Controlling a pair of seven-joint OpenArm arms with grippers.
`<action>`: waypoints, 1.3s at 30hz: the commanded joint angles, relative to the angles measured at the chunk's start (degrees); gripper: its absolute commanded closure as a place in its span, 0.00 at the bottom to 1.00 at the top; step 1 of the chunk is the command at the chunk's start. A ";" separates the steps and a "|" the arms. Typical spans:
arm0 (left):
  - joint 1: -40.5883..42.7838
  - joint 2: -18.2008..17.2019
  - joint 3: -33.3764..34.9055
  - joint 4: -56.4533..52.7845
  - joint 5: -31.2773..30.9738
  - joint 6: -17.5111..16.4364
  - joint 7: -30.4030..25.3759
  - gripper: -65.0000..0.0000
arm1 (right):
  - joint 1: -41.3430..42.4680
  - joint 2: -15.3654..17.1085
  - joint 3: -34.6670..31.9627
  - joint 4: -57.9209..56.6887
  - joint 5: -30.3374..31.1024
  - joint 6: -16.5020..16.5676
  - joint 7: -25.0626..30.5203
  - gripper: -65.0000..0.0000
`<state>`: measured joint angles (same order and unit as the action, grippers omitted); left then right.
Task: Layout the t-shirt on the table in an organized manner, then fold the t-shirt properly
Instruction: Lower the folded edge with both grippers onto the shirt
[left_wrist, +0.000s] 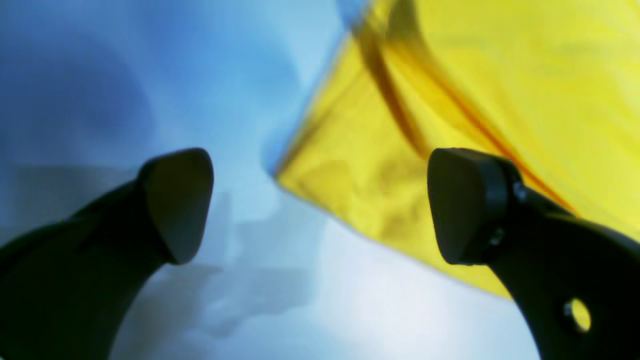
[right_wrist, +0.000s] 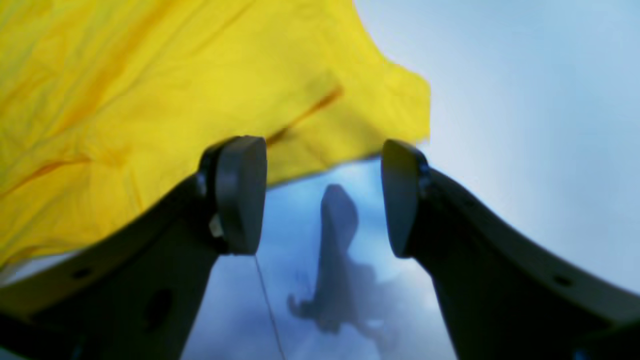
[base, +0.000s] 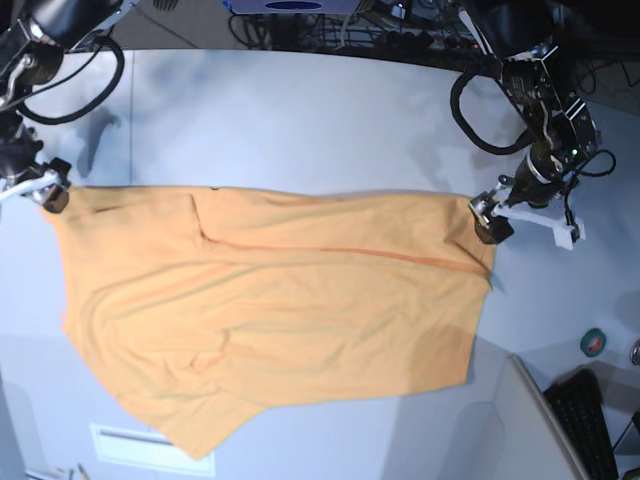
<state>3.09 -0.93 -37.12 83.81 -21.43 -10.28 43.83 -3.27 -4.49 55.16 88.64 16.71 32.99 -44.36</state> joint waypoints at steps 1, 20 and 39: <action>-0.15 -1.05 -0.72 -0.34 -2.17 0.13 -1.24 0.00 | 0.06 -0.48 0.62 0.99 1.00 0.11 1.06 0.46; -2.26 -1.84 5.17 -16.34 -4.90 0.22 -11.70 0.50 | 6.56 7.26 12.49 -28.55 10.76 -0.07 1.77 0.45; -1.91 -1.93 4.99 -15.81 -4.90 0.22 -11.61 1.00 | 11.14 12.10 11.61 -43.23 10.59 -0.16 12.31 0.94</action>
<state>1.28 -2.52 -32.10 67.13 -26.41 -10.44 32.16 7.53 6.74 66.85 44.91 27.24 32.86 -32.16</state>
